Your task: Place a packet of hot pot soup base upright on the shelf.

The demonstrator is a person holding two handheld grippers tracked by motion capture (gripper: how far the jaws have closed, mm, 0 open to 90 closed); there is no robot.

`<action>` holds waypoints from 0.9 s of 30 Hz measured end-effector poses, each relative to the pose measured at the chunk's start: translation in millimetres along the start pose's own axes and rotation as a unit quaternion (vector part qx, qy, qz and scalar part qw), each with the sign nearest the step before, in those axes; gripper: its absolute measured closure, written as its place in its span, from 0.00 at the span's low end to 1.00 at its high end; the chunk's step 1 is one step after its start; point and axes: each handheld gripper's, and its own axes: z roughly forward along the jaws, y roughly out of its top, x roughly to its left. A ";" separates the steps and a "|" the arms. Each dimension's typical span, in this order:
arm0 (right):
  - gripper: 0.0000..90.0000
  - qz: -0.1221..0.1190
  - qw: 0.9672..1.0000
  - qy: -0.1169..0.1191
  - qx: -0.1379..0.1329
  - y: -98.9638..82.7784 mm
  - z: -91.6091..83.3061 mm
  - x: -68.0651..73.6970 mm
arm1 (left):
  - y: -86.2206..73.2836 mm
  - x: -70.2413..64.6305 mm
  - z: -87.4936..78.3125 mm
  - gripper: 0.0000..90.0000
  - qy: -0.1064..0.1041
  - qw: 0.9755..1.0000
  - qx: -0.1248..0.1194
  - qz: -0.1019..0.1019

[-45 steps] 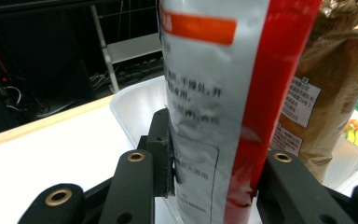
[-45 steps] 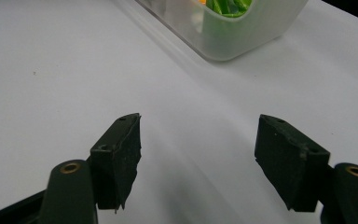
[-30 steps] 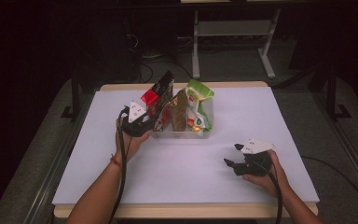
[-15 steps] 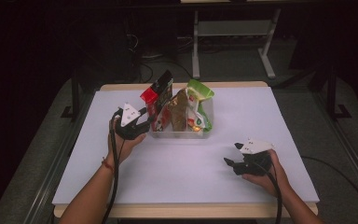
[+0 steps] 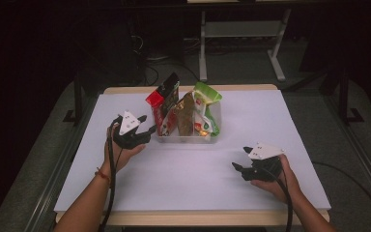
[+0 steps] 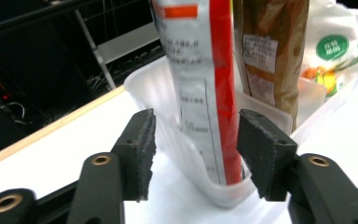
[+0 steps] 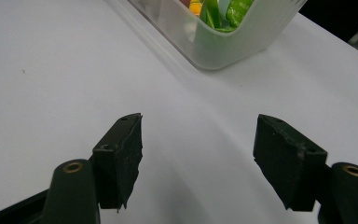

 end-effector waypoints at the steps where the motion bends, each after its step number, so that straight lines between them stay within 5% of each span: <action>1: 0.35 0.000 1.000 -0.001 0.000 0.4 -0.3 -0.1 | -1.3 0.7 -1.1 0.49 -0.001 1.000 0.004 0.001; 27: 0.31 -0.031 0.999 -0.035 0.005 13.3 -9.8 -4.1 | -26.9 10.4 -28.9 0.22 -0.035 0.996 0.076 0.015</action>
